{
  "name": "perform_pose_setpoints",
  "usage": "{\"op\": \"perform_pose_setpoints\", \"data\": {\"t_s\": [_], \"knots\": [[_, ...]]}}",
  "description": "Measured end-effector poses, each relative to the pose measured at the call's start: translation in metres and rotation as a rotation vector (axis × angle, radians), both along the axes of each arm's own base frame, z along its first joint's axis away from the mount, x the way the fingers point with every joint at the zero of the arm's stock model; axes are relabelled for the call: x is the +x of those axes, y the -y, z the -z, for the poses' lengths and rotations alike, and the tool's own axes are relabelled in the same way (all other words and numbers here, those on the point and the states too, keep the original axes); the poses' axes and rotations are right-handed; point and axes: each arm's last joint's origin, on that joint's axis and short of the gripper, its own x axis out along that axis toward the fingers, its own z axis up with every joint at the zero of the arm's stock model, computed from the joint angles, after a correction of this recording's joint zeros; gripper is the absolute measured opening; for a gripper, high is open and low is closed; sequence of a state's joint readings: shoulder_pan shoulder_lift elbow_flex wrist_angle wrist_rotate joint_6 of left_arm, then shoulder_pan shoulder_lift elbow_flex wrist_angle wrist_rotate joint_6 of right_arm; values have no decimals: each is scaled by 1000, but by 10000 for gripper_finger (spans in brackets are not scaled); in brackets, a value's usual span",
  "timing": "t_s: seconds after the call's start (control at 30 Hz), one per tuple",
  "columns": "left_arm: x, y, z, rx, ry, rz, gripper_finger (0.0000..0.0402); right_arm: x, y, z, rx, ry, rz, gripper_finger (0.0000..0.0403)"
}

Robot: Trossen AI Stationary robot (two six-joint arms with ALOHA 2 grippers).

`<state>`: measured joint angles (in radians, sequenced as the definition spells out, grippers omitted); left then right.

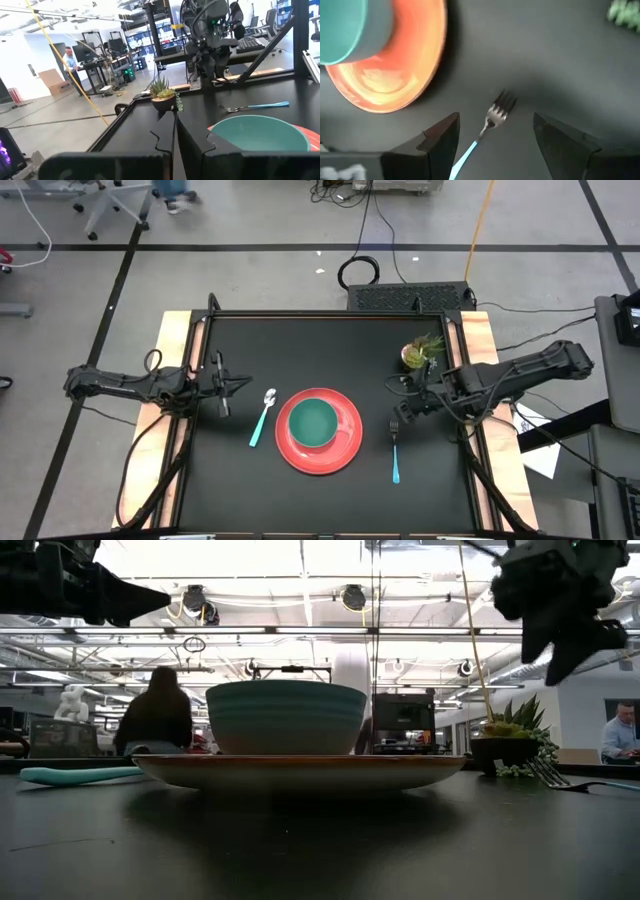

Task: Set table place
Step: Put the blue fork on the orange plate to the right of the green bowl

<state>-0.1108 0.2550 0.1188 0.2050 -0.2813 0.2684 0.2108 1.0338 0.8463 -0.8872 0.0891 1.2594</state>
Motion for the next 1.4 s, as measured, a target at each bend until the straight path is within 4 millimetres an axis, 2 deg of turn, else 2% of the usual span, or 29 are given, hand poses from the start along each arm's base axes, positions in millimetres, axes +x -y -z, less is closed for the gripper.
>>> {"op": "perform_pose_setpoints", "data": {"t_s": [0.3, 0.47, 0.67, 0.9, 1.13, 1.4], "knots": [[0, 0, 0, 70, -12, -3, 26, 12, -12, 18, 202, 52, 122, 242], [0, 0, 1, 71, -25, -2, 26, 16, -29, 21, 263, 57, 145, 242], [0, 0, 5, 41, -58, 2, 26, 9, -54, 28, 324, -17, 196, 242], [0, 1, 6, 5, -59, 25, 26, 8, -67, 44, 274, -98, 306, 242], [0, 1, 5, 44, -58, 40, 26, 21, -74, 59, 265, -109, 304, 242], [1, 2, 5, 23, -55, 80, 26, 26, -74, 70, 250, -158, 313, 242]]}}
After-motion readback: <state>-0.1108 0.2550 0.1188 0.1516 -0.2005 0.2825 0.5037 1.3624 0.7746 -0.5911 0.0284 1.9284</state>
